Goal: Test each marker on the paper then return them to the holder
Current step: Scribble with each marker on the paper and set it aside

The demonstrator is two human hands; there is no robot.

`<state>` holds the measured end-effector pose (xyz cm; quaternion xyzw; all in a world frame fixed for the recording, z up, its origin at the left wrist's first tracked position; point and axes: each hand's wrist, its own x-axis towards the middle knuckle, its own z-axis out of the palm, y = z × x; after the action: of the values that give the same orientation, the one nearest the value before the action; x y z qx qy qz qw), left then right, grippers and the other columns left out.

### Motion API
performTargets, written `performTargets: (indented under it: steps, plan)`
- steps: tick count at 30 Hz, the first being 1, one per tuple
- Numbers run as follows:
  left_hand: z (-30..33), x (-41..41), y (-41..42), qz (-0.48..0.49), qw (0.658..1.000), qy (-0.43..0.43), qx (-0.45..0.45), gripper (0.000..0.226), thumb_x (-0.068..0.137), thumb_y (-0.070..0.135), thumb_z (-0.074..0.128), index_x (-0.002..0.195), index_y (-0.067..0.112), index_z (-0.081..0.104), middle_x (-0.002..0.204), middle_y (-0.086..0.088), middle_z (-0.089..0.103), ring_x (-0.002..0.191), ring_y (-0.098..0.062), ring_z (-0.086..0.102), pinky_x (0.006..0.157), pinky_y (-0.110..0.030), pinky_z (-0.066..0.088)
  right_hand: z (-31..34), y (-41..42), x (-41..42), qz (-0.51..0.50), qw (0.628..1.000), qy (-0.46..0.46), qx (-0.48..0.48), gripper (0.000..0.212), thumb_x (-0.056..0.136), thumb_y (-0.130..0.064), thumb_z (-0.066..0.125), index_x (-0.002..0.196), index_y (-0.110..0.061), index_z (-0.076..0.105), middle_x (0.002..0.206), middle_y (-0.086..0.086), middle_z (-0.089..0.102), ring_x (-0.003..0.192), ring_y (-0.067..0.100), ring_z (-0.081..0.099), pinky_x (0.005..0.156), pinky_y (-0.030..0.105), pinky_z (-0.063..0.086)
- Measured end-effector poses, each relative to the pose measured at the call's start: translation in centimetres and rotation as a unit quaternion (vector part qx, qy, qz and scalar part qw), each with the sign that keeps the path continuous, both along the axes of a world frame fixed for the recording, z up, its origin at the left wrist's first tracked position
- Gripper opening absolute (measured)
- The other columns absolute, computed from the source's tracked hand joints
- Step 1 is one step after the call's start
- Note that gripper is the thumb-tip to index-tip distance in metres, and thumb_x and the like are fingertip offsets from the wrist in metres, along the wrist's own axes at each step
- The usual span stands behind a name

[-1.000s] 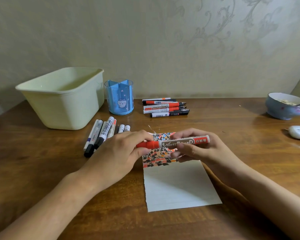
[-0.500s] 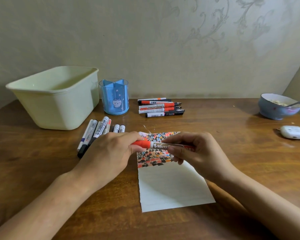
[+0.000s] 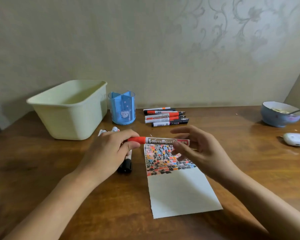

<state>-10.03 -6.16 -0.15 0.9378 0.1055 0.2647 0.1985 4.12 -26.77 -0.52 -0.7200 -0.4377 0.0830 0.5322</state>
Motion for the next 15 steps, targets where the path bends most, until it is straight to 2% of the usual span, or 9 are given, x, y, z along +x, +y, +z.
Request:
performTargets:
  steps: [2,5,7,9,11,13,15]
  plan:
    - [0.2,0.0,0.9,0.015,1.000,-0.009,-0.008,0.023,0.092,0.038,0.060,0.113,0.034,0.068,0.078,0.022,0.060,0.077,-0.003,0.060,0.067,-0.024,0.051,0.7,0.3,0.3,-0.015,1.000,-0.006,0.011,0.021,0.090,-0.026,0.069,0.110,-0.020,0.070,0.092,0.002,0.076,0.078,0.016,0.075,0.072,0.039,0.063]
    - [0.5,-0.3,2.2,0.037,0.999,-0.012,-0.029,0.026,0.093,0.038,0.060,0.118,0.033,0.066,0.094,0.014,0.068,0.083,-0.003,0.061,0.072,-0.022,0.049,1.8,1.8,0.1,-0.004,1.000,0.001,0.009,0.018,0.087,-0.029,0.068,0.102,-0.018,0.070,0.086,0.005,0.076,0.076,0.017,0.076,0.071,0.036,0.063]
    - [0.7,-0.6,3.2,0.045,0.998,-0.031,-0.037,0.025,0.094,0.037,0.060,0.118,0.033,0.066,0.102,0.011,0.069,0.087,-0.004,0.060,0.074,-0.022,0.048,2.3,3.2,-0.1,0.001,1.000,0.016,0.010,0.012,0.090,-0.024,0.067,0.101,-0.018,0.070,0.087,0.005,0.076,0.076,0.017,0.076,0.071,0.035,0.063]
    - [0.7,-0.9,4.3,0.047,0.996,-0.057,-0.053,0.024,0.095,0.035,0.060,0.119,0.035,0.064,0.101,0.013,0.068,0.085,-0.001,0.060,0.071,-0.019,0.046,2.6,4.9,-0.5,0.004,0.998,0.048,0.035,0.009,0.092,-0.020,0.067,0.099,-0.015,0.071,0.085,0.008,0.076,0.076,0.023,0.076,0.070,0.035,0.063]
    - [0.5,-1.2,5.5,0.049,0.992,-0.075,-0.086,0.034,0.096,0.035,0.060,0.129,0.039,0.054,0.096,0.014,0.065,0.083,-0.001,0.061,0.071,-0.020,0.049,3.1,6.6,-0.8,-0.007,0.994,0.079,0.070,0.009,0.094,-0.016,0.066,0.098,-0.010,0.071,0.084,0.011,0.076,0.077,0.027,0.076,0.070,0.035,0.063]
    - [-0.1,-1.3,6.8,0.064,0.987,-0.067,-0.134,0.049,0.096,0.040,0.059,0.140,0.045,0.037,0.093,0.014,0.063,0.082,-0.002,0.062,0.075,-0.025,0.052,3.8,8.6,-0.9,-0.023,0.991,0.087,0.103,0.008,0.096,-0.013,0.064,0.097,-0.010,0.071,0.085,0.011,0.077,0.078,0.027,0.076,0.071,0.037,0.063]
    - [-0.9,-1.3,7.9,0.090,0.983,-0.036,-0.155,0.044,0.096,0.048,0.055,0.136,0.045,0.038,0.098,0.013,0.062,0.087,-0.004,0.062,0.079,-0.030,0.054,4.7,10.6,-0.9,-0.033,0.986,0.093,0.134,0.008,0.097,-0.013,0.063,0.096,-0.012,0.071,0.086,0.011,0.077,0.079,0.024,0.076,0.072,0.038,0.063]
